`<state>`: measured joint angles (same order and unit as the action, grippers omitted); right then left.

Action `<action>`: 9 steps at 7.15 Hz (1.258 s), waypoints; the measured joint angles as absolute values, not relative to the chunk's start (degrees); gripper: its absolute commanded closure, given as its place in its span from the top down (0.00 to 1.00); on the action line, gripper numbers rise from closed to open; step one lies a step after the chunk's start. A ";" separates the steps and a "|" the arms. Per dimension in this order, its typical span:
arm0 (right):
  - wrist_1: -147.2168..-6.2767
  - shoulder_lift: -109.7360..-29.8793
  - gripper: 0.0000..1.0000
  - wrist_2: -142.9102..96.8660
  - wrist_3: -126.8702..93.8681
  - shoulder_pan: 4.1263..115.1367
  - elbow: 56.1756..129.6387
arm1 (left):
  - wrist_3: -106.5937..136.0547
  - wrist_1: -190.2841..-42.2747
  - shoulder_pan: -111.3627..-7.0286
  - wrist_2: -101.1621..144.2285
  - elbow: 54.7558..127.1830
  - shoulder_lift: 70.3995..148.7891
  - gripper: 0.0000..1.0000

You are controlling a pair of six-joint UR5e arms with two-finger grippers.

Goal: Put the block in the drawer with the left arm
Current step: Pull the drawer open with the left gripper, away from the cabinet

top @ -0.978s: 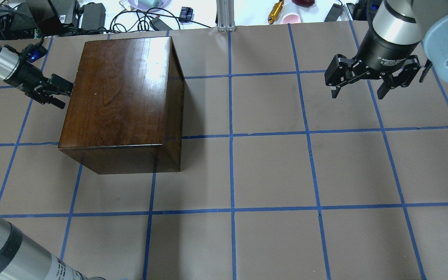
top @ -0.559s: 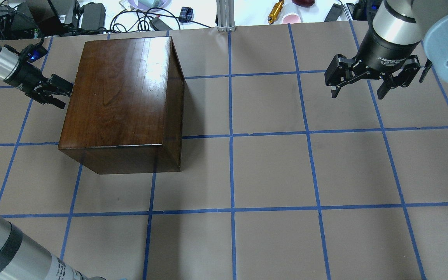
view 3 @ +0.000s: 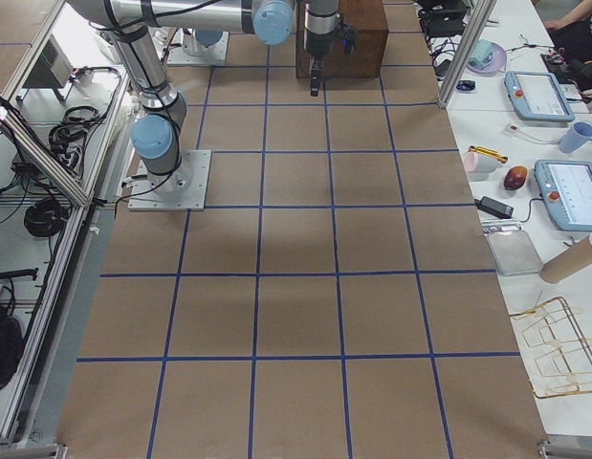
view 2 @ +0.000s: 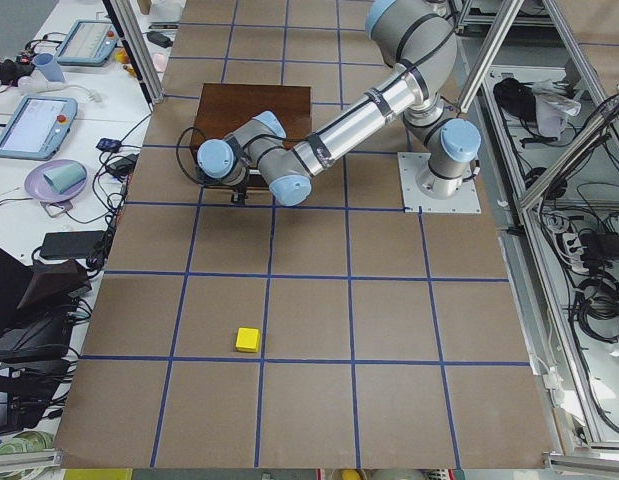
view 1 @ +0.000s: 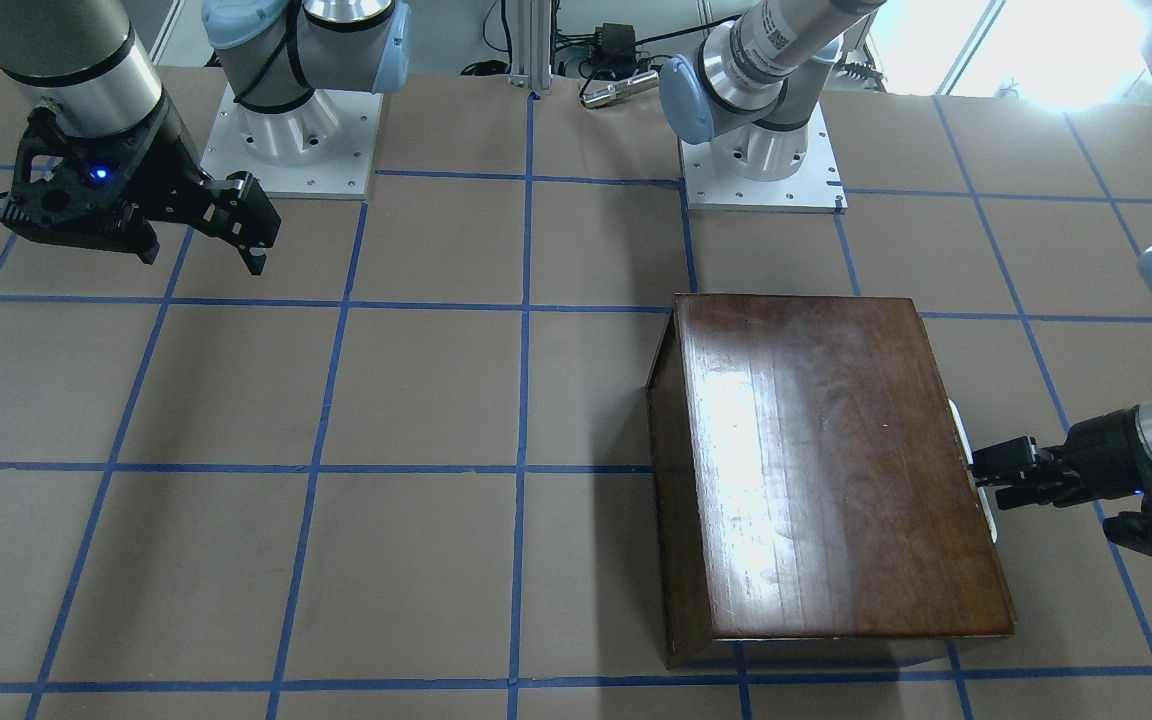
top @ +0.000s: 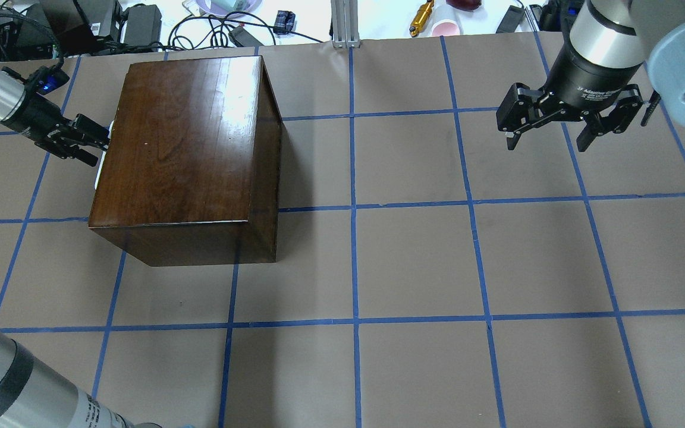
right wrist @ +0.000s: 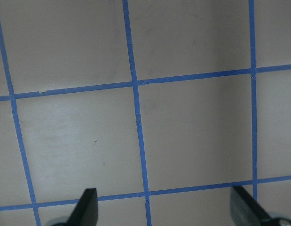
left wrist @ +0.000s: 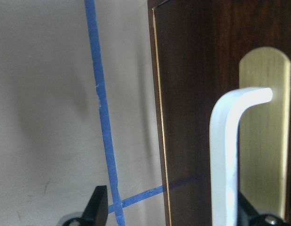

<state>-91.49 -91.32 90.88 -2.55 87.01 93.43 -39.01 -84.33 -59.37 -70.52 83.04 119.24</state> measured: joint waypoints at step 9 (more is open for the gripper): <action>-91.49 -91.32 1.00 90.88 -2.55 87.01 93.43 | -39.19 -84.20 -57.07 -75.95 81.57 119.27 0.87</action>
<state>-91.49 -91.32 90.88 -2.55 87.01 93.43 -39.19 -84.20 -57.07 -75.95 81.57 119.27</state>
